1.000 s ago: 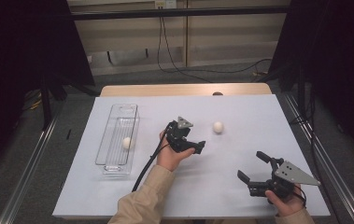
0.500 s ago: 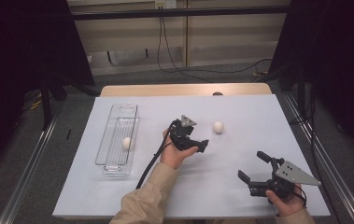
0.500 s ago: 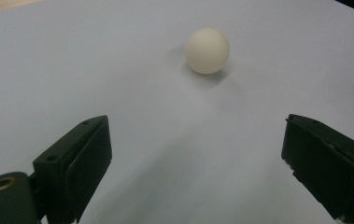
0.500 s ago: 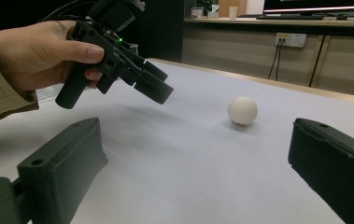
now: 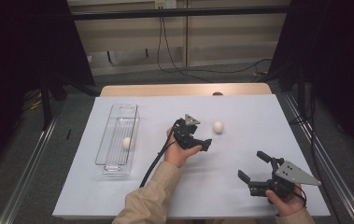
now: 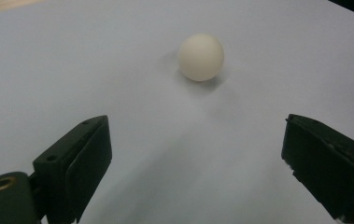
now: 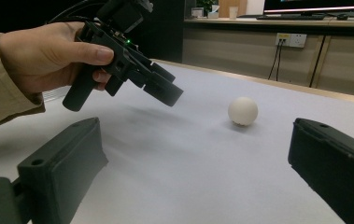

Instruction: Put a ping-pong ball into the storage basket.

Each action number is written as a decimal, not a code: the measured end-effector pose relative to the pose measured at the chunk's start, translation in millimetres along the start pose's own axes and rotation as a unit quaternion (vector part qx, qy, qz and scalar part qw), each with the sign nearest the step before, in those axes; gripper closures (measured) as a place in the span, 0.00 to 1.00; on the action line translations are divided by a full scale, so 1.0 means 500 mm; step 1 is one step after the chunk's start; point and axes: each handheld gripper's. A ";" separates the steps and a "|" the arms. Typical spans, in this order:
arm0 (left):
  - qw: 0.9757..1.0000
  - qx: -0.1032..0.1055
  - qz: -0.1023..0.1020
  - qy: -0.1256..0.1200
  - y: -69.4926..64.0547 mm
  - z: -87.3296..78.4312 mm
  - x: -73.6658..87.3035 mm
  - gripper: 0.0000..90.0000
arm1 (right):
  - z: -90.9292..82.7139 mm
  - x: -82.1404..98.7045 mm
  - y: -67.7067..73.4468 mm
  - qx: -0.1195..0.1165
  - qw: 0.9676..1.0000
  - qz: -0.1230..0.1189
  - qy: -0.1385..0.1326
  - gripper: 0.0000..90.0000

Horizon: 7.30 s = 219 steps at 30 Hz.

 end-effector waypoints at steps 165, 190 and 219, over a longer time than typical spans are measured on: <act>1.000 -0.013 -0.003 -0.001 0.002 0.142 -0.052 0.11 | -0.004 -0.003 -0.002 -0.001 1.000 0.002 -0.008 0.03; 1.000 -0.016 -0.009 0.002 0.015 0.169 -0.062 0.29 | -0.005 -0.003 -0.004 -0.001 1.000 0.005 -0.009 0.03; 1.000 -0.010 -0.001 0.012 0.012 0.195 -0.066 0.56 | -0.005 -0.003 -0.005 -0.001 1.000 0.005 -0.010 0.03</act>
Point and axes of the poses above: each handheld gripper's, and its own axes: z roughly forward along the jaws, x roughly out of its underside, y roughly to its left, and after that the axes turned 10 degrees about x, right-handed
